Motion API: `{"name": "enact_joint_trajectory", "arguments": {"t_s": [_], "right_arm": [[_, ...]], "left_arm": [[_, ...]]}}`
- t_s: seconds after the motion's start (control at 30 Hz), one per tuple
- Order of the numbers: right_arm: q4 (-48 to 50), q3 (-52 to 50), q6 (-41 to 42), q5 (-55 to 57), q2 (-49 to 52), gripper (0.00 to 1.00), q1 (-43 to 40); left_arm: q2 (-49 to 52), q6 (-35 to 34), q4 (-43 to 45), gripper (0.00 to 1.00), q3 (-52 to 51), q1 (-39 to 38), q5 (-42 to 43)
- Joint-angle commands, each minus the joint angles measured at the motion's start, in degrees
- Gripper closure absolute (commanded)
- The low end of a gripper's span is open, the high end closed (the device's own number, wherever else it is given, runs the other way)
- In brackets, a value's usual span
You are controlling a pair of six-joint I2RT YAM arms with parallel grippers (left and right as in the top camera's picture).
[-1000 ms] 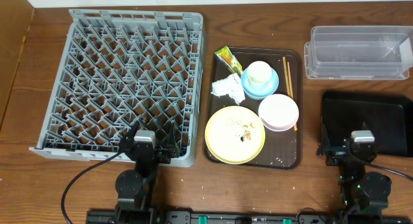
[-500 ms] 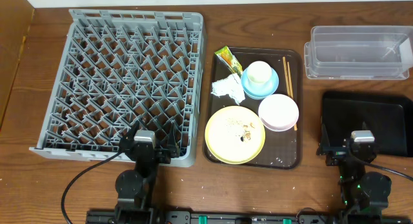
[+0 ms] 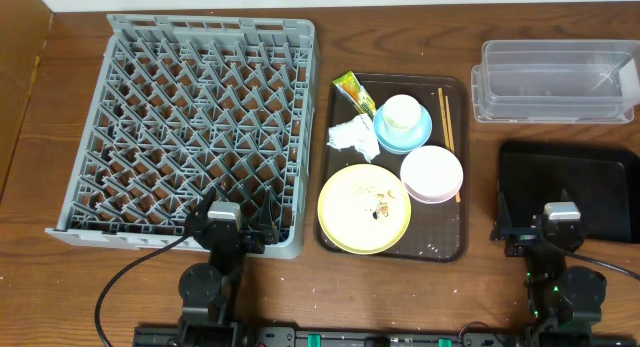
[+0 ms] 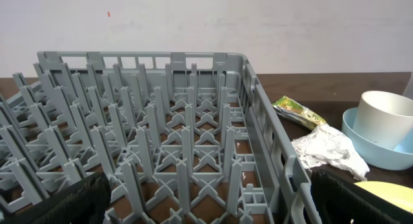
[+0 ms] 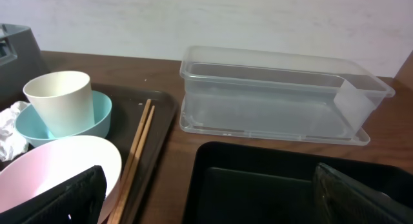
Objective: Sort waste into correct bins and load items into the dishwasher
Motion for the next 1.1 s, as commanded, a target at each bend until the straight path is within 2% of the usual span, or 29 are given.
{"name": "enact_joint_trajectory", "arguments": {"t_s": [0.0, 0.33, 0.4, 0.5, 0.63, 0.73, 0.9, 1.07], "right_arm": [[-0.26, -0.07, -0.33, 0.35, -0.26, 0.01, -0.35], [-0.26, -0.07, -0.33, 0.35, -0.26, 0.01, -0.35], [-0.26, -0.07, -0.33, 0.35, -0.26, 0.01, -0.35], [-0.26, -0.07, -0.33, 0.35, -0.26, 0.01, -0.35], [-0.26, -0.07, -0.31, 0.35, -0.26, 0.01, -0.35], [-0.26, -0.07, -0.33, 0.35, -0.26, 0.01, -0.35], [-0.26, -0.07, -0.33, 0.35, -0.26, 0.01, -0.35], [-0.26, -0.07, -0.33, 0.35, -0.26, 0.01, -0.35]], "left_arm": [[-0.42, 0.79, -1.88, 0.00, -0.98, -0.24, 1.36], [-0.42, 0.76, -1.86, 0.00, -0.98, -0.24, 1.38], [-0.42, -1.09, -1.84, 0.00, -0.98, -0.24, 2.10], [-0.42, -15.04, -1.36, 0.00, -0.98, -0.24, 6.58], [-0.42, -37.07, -0.74, 0.00, -0.98, -0.24, 15.56], [-0.42, -50.90, -0.35, 0.00, -0.98, -0.24, 17.68], [-0.42, -58.51, -0.39, 0.00, -0.98, -0.24, 18.03], [-0.42, -59.30, 3.10, 0.00, -0.98, -0.24, 23.78]]}}
